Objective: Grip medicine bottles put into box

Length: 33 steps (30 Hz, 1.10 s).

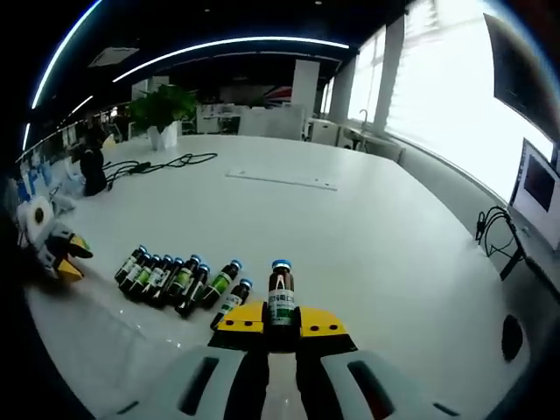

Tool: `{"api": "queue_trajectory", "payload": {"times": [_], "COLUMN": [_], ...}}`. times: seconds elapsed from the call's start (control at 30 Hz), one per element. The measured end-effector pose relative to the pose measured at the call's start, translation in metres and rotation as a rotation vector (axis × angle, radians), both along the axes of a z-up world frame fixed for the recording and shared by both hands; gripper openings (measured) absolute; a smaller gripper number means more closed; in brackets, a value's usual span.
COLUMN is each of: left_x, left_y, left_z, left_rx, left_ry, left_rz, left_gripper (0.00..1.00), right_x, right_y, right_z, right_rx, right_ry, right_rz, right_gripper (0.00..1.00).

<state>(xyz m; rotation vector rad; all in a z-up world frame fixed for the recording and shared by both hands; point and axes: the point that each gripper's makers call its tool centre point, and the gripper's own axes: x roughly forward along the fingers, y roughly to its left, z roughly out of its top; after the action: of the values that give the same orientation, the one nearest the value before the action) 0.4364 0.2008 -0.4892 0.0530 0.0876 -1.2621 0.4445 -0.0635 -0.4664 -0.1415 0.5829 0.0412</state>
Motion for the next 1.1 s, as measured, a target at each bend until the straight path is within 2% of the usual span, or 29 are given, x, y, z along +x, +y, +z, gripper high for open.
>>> {"api": "queue_trajectory", "payload": {"times": [0.53,1.1], "left_x": [-0.001,0.0], "left_y": [0.001,0.0], "left_z": [0.0,-0.001], "left_rx": [0.007,0.008], "left_ry": [-0.014,-0.013], "left_rz": [0.003,0.004], "left_gripper": [0.14,0.14], "right_x": [-0.033,-0.066], "right_y": [-0.005,-0.013], "right_z": [0.011,-0.005], "right_rx": [-0.01,0.019], "right_ry": [-0.017,0.009], "right_rz": [-0.037,-0.101], "right_gripper": [0.07,0.07]}}
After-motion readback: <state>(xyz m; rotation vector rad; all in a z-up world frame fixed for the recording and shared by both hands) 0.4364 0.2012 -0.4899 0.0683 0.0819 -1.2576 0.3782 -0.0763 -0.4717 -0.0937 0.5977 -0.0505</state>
